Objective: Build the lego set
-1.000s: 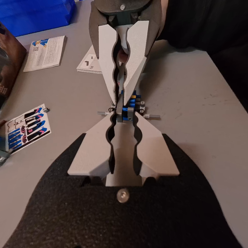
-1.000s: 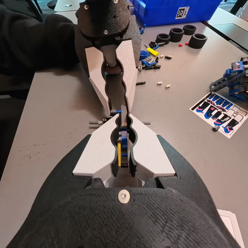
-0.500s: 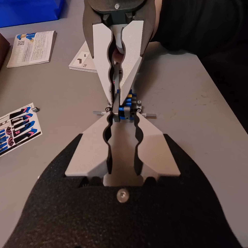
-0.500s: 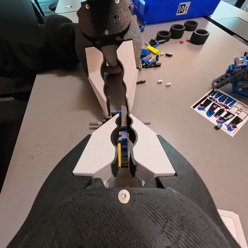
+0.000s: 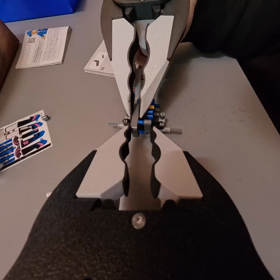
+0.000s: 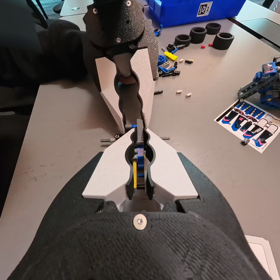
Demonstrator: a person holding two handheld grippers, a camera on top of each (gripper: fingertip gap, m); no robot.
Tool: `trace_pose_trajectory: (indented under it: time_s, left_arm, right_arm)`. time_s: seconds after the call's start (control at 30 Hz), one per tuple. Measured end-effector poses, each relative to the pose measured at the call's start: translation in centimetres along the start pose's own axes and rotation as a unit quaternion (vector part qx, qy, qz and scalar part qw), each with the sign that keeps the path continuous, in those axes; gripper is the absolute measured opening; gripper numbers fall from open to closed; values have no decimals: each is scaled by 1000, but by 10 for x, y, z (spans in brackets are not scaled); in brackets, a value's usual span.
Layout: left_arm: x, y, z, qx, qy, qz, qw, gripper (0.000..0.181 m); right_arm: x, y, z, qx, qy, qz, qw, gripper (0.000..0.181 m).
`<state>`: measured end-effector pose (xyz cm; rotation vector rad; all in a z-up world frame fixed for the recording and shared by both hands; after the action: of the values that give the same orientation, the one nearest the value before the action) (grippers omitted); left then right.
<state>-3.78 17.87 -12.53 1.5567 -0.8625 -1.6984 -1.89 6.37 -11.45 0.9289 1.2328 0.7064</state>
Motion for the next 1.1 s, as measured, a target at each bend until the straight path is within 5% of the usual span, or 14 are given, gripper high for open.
trace_pose_trajectory:
  time_s: [0.33, 0.5, 0.77, 0.9, 1.1]
  left_arm:
    - [-5, 2, 7, 4, -41, 28, 999, 24]
    - [-10, 3, 5, 1, -31, 45, 999, 21]
    - [-6, 2, 6, 8, -37, 27, 999, 21]
    - [-6, 2, 6, 4, -37, 29, 999, 20]
    - [-6, 2, 6, 7, -37, 29, 999, 21]
  right_arm:
    - [-2, 0, -4, -18, 11, 6, 1000, 7]
    - [-3, 1, -6, -24, 26, 12, 999, 27]
    - [-1, 0, -9, -53, 19, 12, 998, 11]
    - [0, -1, -11, -58, 31, 6, 998, 24]
    - [-1, -1, -11, -59, 28, 8, 998, 19]
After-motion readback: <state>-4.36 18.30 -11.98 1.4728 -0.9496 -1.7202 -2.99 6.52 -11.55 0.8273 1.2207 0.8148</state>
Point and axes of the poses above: each gripper's, where its closed fingertips meet, x out along the fingers, y out of its top, z = x × y across the jaws, the point moved 7 cm from there along -x, back along the fingers, and after that the axes turned 14 degrees about -y, right-handed, at the moved point
